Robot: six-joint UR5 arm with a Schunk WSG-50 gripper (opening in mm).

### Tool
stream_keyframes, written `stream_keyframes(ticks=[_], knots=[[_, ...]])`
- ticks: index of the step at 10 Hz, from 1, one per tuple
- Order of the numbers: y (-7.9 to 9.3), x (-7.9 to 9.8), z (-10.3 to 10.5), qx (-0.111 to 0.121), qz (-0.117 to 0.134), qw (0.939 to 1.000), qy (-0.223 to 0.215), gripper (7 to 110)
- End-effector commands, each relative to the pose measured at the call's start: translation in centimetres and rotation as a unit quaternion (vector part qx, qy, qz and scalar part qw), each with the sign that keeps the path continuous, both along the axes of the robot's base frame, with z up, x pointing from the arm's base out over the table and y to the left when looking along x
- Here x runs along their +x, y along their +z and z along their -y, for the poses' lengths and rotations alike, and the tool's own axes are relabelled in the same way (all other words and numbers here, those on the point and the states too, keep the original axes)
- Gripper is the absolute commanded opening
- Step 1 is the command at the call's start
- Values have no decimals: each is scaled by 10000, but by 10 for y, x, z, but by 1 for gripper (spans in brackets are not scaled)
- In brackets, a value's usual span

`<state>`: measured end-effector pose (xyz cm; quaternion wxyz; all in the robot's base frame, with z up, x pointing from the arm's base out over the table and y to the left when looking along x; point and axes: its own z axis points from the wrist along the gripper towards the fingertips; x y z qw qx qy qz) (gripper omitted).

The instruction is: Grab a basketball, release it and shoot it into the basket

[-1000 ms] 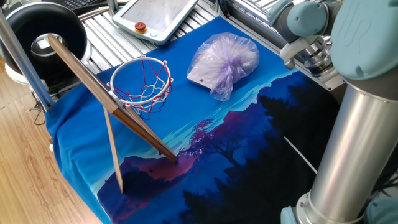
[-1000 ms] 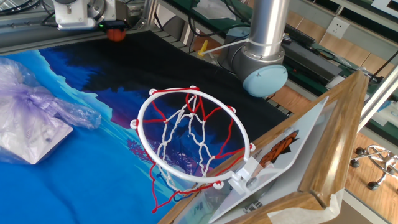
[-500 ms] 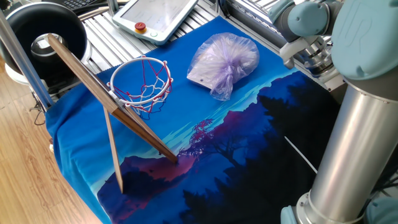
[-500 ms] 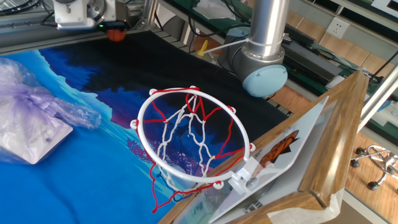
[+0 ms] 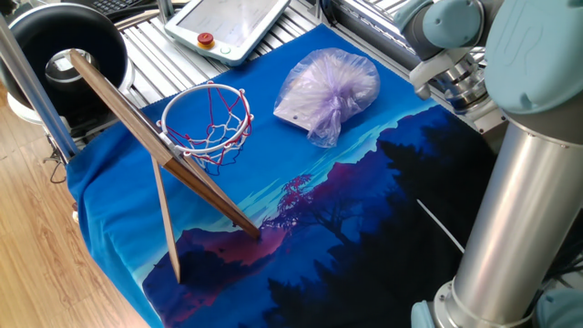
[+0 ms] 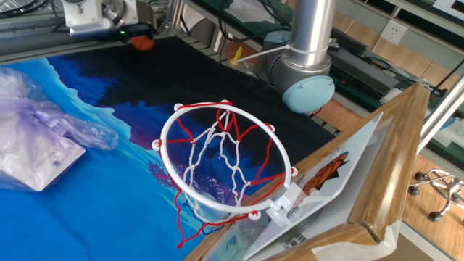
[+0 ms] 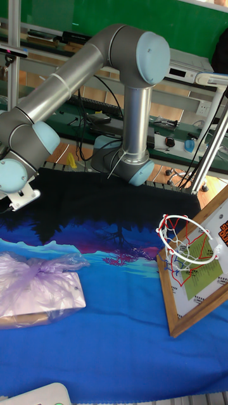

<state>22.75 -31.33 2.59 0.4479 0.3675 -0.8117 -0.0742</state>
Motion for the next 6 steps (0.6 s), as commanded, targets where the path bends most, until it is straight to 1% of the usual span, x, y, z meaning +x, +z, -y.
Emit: stream_keyframes(ticks=[1, 2, 3, 4, 5, 6], knots=[[0, 0, -3, 133, -18, 9999, 3, 66], [7, -6, -4, 111, -183, 9998, -36, 88], [14, -11, -4, 9, -336, 9994, -108, 88], [19, -14, -3, -117, -438, 9988, -165, 88], [23, -16, -2, -229, -504, 9982, -228, 88], [24, -16, -1, -325, -490, 9979, -264, 88]])
